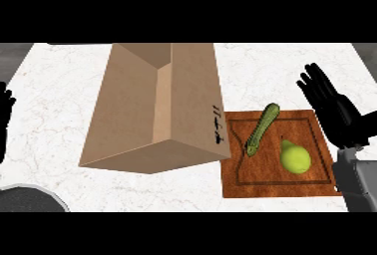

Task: Pick the squash from the cutting board and place it in the cardboard box

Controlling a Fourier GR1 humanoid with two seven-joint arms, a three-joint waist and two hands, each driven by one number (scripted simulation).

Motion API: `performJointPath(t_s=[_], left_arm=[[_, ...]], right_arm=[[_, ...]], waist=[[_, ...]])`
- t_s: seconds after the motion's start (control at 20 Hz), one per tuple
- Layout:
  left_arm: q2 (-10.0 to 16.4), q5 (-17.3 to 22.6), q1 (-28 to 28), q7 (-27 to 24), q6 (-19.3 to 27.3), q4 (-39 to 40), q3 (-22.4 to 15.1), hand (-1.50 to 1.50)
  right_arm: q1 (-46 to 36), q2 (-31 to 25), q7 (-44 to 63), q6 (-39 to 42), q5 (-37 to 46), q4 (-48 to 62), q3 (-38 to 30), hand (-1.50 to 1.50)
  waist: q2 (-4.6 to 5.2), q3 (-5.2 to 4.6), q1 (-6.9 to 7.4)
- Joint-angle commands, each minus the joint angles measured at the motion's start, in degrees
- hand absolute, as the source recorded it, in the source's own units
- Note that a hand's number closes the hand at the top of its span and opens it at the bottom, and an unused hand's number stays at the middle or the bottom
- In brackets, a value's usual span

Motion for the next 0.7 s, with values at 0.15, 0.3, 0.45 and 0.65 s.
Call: performJointPath(t_s=[0.15,0.3,0.45,0.65], left_arm=[[-1.46,-7.53,1.77,1.72,1.91,-0.07,-3.36,0.0],[-0.54,-6.04,1.11,2.32,-0.38,1.29,-3.43,0.0],[-2.23,-6.8,2.8,3.83,0.19,0.38,-5.18,0.0],[-2.66,-7.49,2.88,3.36,-0.06,2.55,-4.56,0.0]], right_arm=[[5.47,5.72,-4.82,-8.7,5.06,-1.27,-0.69,-1.5],[2.44,-12.56,-4.93,-2.76,21.93,-1.27,5.57,-1.5],[11.02,-7.56,-6.96,-12.79,32.59,1.35,11.03,-1.5],[19.33,3.35,-28.13,-12.22,16.2,4.83,2.48,-1.5]], waist=[[-0.35,-0.85,0.25],[0.25,-3.54,1.75],[-0.27,-0.93,0.6],[-0.32,-0.71,-0.31]])
